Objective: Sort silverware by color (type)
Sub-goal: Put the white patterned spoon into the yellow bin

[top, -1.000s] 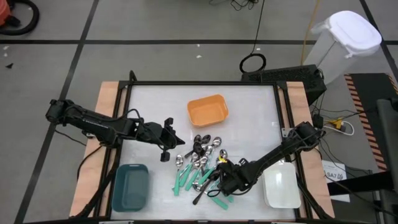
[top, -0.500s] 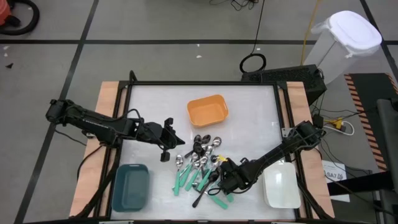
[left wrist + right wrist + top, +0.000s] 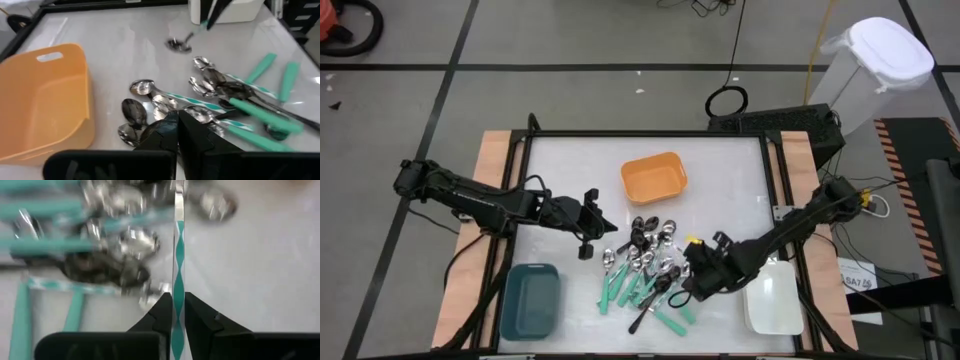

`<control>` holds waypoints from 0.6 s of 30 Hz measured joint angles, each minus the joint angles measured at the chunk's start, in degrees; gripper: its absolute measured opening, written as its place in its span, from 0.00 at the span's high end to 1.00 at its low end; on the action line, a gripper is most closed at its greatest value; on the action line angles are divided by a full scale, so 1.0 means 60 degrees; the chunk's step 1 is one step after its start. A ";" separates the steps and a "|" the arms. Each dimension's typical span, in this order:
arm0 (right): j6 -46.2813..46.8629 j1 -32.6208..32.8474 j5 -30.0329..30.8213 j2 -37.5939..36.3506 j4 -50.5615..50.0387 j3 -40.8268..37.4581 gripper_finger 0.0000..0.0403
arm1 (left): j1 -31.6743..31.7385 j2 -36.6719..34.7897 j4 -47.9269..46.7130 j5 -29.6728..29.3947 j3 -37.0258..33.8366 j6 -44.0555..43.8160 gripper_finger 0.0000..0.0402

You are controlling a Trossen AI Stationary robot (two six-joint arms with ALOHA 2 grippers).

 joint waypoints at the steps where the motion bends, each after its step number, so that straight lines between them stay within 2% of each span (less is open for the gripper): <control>1: -0.0311 -0.0060 0.0182 -0.0202 -0.0006 0.0001 0.93 | 0.0000 0.0061 0.0013 -0.0108 0.0000 0.0123 0.96; 6: -0.1991 -0.0263 0.1141 -0.1081 -0.0046 0.0004 0.93 | 0.0156 0.0709 0.0211 -0.0552 -0.0004 0.1247 0.96; 13: -0.4261 -0.0365 0.4322 -0.1707 -0.0132 0.0007 0.93 | 0.0954 0.2367 0.1452 -0.0572 0.0066 0.1787 0.96; 18: -0.5277 -0.0472 0.4922 -0.1768 -0.0259 0.0011 0.93 | 0.1542 0.3331 0.1540 -0.0572 0.0597 0.1611 0.96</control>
